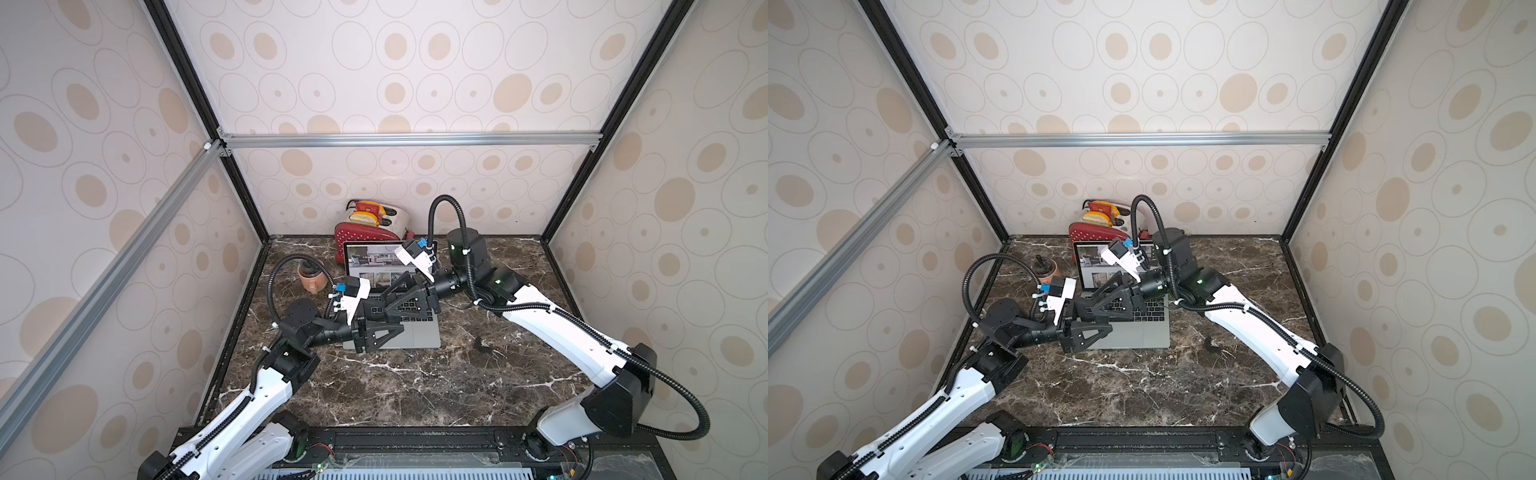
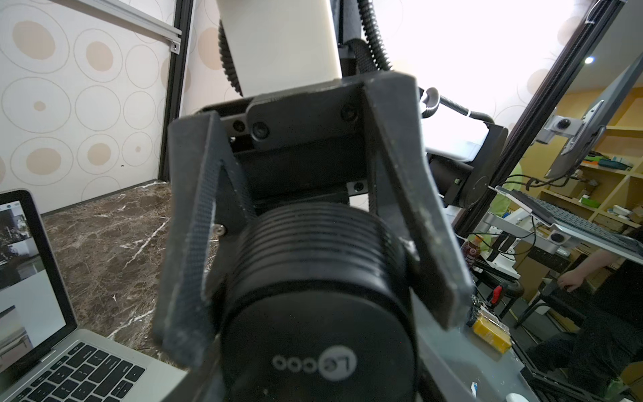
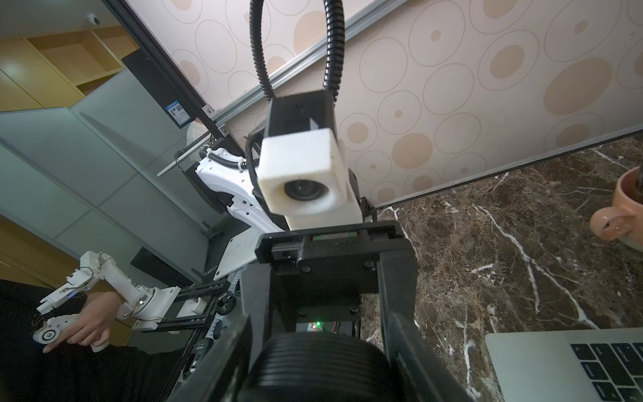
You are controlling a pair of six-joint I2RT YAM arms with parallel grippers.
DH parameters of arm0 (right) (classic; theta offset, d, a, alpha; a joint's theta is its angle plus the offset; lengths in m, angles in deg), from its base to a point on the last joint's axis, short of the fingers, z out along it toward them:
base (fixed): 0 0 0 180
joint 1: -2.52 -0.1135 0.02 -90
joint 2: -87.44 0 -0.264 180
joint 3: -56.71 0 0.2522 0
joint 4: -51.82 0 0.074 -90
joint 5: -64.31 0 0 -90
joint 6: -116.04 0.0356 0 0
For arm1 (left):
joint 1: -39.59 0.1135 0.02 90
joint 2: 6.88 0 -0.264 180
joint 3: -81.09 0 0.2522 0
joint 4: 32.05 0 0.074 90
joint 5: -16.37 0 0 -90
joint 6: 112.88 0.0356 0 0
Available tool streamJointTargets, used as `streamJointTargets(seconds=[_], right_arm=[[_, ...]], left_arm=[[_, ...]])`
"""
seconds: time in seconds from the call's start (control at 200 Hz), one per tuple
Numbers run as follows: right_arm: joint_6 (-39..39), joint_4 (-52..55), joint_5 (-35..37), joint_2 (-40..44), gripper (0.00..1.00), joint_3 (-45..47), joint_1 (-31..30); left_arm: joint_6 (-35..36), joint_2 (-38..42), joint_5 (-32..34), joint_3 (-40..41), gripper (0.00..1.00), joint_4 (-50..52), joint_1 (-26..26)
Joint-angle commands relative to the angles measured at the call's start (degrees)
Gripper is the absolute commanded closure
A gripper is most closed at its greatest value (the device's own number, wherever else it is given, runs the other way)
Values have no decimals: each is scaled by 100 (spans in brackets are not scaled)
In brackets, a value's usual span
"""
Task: Insert the wireless mouse receiver into the laptop
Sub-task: Adjust the mouse as needed.
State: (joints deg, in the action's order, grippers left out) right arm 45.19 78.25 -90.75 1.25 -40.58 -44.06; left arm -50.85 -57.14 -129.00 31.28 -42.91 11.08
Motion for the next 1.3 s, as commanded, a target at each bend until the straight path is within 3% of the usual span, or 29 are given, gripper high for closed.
streamJointTargets(seconds=[0.0, 0.105, 0.175, 0.371, 0.656, 0.756, 0.866, 0.921, 0.971, 1.037, 1.127, 1.222, 1.297], right_arm=[[-237, 364, -350, -20, 79, -129, -109], [-228, 388, -357, -27, 80, -142, -104], [-214, 401, -373, -29, 80, -154, -96], [-142, 404, -328, -69, 81, -192, -100], [-26, 324, -209, -116, 81, -217, -148], [-17, 333, -209, -130, 80, -219, -143], [-66, 409, -204, -143, 79, -235, -145], [-77, 434, -209, -154, 75, -247, -149], [-103, 488, -229, -171, 64, -278, -143], [-191, 649, -197, -169, 43, -359, -126], [-392, 999, -55, -54, 24, -445, -42], [-561, 1267, 161, 254, 16, -349, 138], [-681, 1422, 402, 594, 15, -192, 309]], left_arm=[[378, 176, 146, -384, 27, 356, -4], [674, 316, 232, -475, 16, 851, -5], [799, 375, 264, -505, 14, 1025, -4], [855, 361, 113, -544, 17, 1021, -5], [394, 75, 8, -553, 24, 474, -2], [384, 103, 65, -552, 36, 441, -5], [370, 166, 224, -531, 64, 469, -5], [379, 181, 328, -517, 85, 540, -3], [427, 176, 342, -512, 100, 562, -4], [439, 141, 360, -510, 100, 572, -5], [267, 34, 323, -495, 100, 392, -4], [-46, -58, 256, -330, 100, -201, -4], [-199, -69, 247, -224, 100, -529, -4]])
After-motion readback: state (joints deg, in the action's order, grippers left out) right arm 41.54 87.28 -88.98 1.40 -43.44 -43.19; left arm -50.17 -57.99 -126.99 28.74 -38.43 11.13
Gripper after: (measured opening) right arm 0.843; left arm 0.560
